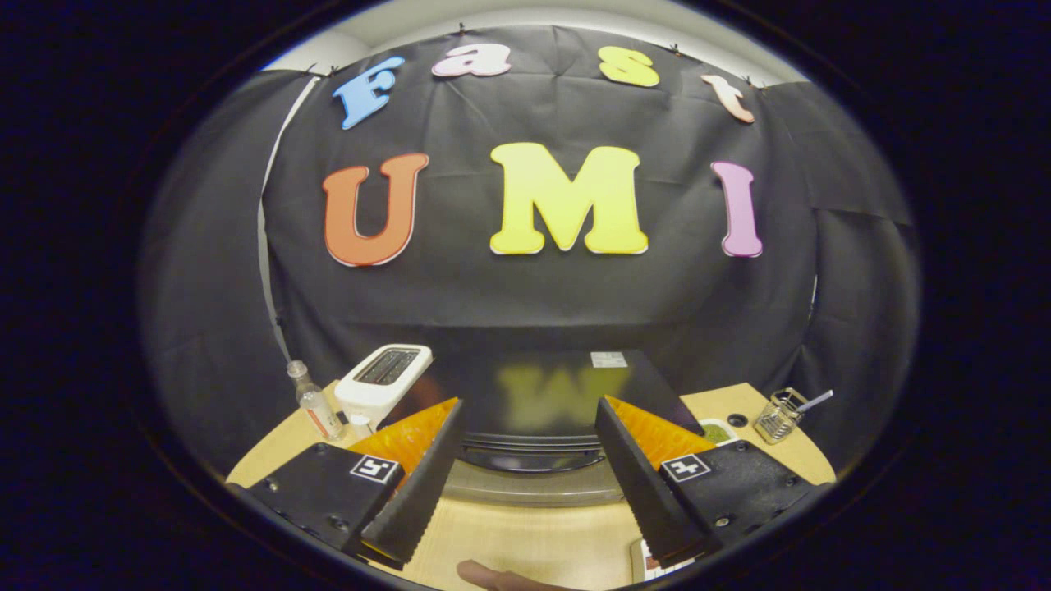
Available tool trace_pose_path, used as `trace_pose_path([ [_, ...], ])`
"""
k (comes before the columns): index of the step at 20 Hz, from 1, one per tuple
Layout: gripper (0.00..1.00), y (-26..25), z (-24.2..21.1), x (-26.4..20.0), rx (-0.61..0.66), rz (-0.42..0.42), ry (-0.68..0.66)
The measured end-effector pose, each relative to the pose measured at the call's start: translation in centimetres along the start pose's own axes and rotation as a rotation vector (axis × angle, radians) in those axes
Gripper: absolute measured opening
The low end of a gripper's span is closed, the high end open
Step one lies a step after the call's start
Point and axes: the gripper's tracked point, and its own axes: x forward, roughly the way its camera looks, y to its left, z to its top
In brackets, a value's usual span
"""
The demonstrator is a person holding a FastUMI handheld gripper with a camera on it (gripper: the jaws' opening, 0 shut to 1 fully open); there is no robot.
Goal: Open the toaster oven, put the food inside, and close the toaster oven door.
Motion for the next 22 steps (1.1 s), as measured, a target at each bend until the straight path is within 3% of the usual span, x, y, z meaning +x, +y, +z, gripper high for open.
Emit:
trace_pose_path([
  [5,1.00,-1.1,-2.0,3.8,-0.089,-0.072,0.049],
  [9,1.00,-0.6,-3.3,5.1,-0.039,-0.013,0.087],
  [17,1.00,-0.9,-4.4,2.5,0.037,0.019,0.115],
  [22,1.00,-0.8,-6.5,-0.8,-0.037,0.024,0.136],
])
